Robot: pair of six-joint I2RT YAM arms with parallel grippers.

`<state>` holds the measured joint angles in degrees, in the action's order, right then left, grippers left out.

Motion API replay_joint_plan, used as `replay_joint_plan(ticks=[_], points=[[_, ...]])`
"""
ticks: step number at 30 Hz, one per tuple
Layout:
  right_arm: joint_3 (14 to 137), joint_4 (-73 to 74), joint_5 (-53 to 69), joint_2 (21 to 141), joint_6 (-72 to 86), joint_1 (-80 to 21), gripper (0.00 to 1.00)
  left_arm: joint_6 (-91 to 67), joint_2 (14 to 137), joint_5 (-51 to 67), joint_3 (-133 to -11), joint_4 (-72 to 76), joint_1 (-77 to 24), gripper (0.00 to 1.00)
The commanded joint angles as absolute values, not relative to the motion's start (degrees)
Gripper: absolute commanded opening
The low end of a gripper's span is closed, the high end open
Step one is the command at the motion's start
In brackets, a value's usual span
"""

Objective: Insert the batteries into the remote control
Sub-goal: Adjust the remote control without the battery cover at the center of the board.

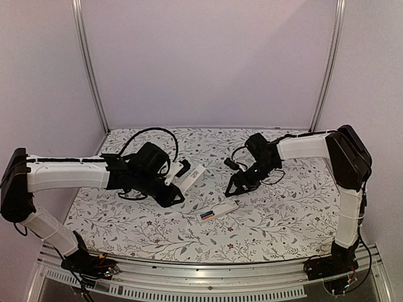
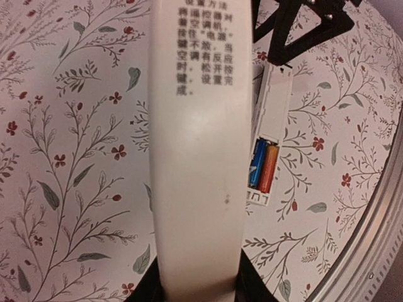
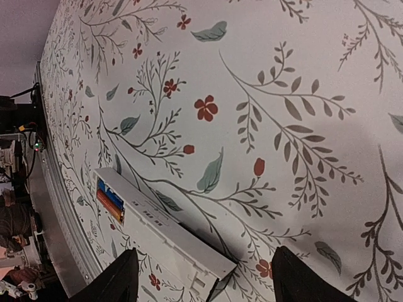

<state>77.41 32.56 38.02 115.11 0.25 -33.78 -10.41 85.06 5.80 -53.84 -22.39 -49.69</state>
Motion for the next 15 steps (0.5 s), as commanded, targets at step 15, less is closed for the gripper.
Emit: replay_joint_plan(ticks=[15], points=[[69.29, 37.95, 36.54, 111.16, -8.07, -40.61, 0.67, 18.41, 85.36, 21.48, -55.55, -36.02, -47.29, 0.22]])
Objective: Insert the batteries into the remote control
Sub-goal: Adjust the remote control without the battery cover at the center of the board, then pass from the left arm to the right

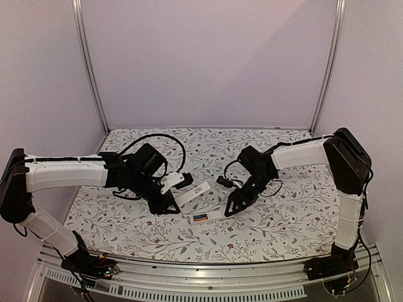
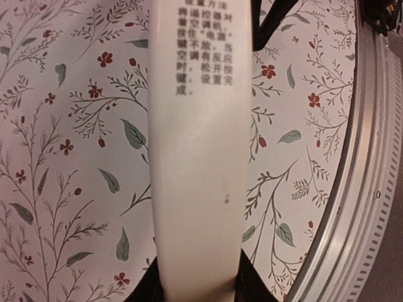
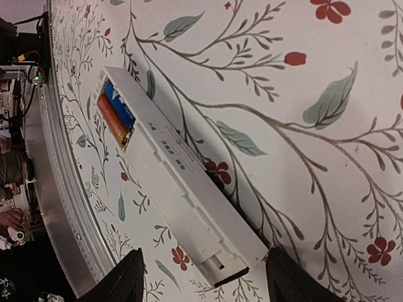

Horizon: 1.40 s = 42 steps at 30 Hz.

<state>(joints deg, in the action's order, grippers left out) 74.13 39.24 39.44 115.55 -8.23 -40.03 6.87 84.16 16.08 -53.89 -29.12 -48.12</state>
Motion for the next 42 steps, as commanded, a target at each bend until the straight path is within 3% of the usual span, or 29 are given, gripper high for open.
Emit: replay_joint_plan(ticks=[1, 8, 13, 17, 23, 26, 31, 42], points=[[67.59, 36.03, 35.35, 109.68, -7.39, -40.61, 0.68, 19.54, 85.82, 22.28, -56.04, -36.45, -47.29, 0.22], [53.74, 14.50, 22.03, 88.16, -3.38, -40.65, 0.78, 28.46, 91.96, 22.77, -62.75, -42.24, -47.78, 0.22], [50.15, 6.13, 18.29, 74.77, -5.62, -40.70, 0.98, 30.77, 93.06, 23.10, -65.53, -42.85, -48.03, 0.20], [50.74, -1.61, 19.42, 72.79, -4.50, -40.69, 0.99, 33.45, 92.05, 22.25, -66.29, -42.38, -48.08, 0.20], [60.16, 13.15, 31.48, 76.07, -16.74, -41.60, 0.99, 36.47, 91.60, 20.47, -66.88, -42.97, -48.90, 0.20], [59.95, 18.37, 24.67, 74.64, -23.22, -46.59, 0.99, 36.80, 91.89, 21.12, -67.05, -43.06, -49.18, 0.20], [59.68, 23.58, 18.45, 74.85, -27.91, -52.93, 0.75, 37.26, 93.29, 22.84, -67.86, -43.71, -50.20, 0.20], [60.10, 25.33, 13.10, 80.91, -31.66, -58.37, 0.64, 37.49, 93.74, 24.16, -69.22, -43.38, -52.71, 0.19]])
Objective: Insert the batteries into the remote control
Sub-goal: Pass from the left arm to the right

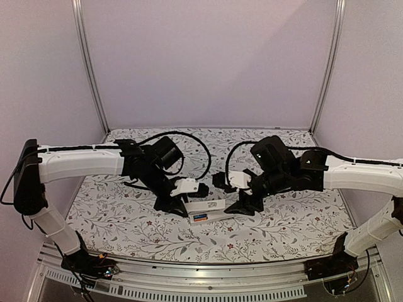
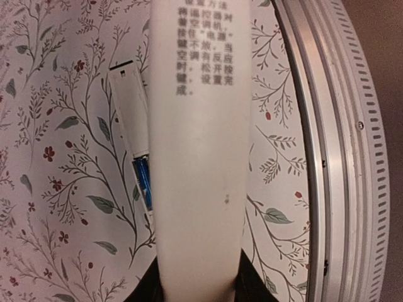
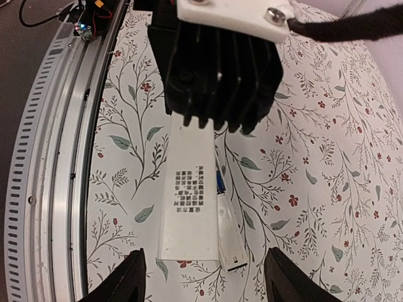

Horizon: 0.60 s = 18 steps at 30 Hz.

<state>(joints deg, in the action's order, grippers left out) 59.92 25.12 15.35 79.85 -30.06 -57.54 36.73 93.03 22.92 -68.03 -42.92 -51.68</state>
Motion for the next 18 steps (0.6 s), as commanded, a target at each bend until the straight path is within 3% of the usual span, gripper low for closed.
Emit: replay_joint_plan(ticks=[1, 18], points=[[60.38, 25.37, 13.00, 81.20, -31.51, -58.57, 0.64, 37.46, 93.79, 24.13, -69.23, -43.33, -52.81, 0.19], [62.26, 28.21, 9.40, 83.10, -35.45, -61.98, 0.53, 37.08, 95.24, 25.32, -70.62, -43.71, -53.26, 0.18]])
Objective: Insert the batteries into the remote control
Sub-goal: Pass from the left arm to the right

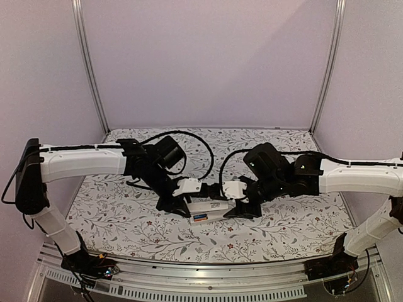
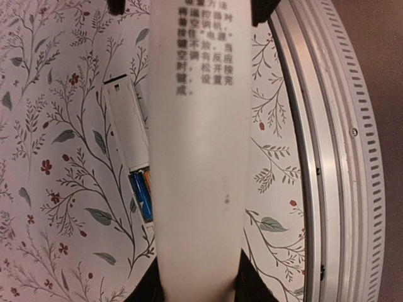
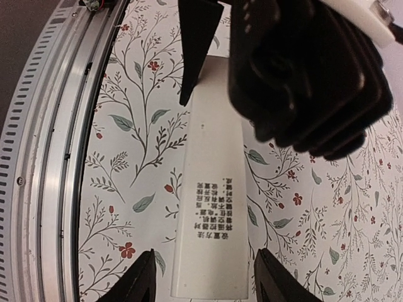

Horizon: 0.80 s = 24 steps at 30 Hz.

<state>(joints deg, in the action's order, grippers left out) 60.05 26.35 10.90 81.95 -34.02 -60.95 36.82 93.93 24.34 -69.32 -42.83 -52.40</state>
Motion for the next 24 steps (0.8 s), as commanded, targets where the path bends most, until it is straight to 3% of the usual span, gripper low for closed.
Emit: replay_joint_plan(ticks=[1, 21, 24], points=[[62.65, 28.56, 9.10, 83.49, -35.82, -62.15, 0.52, 37.02, 95.31, 25.24, -70.72, -43.75, -53.31, 0.18], [67.41, 32.94, 3.68, 88.86, -37.76, -64.41, 0.33, 34.88, 98.29, 23.90, -73.42, -44.82, -53.61, 0.20], [67.54, 33.34, 2.94, 89.53, -37.88, -64.43, 0.26, 34.72, 98.30, 23.72, -73.45, -44.82, -53.61, 0.20]])
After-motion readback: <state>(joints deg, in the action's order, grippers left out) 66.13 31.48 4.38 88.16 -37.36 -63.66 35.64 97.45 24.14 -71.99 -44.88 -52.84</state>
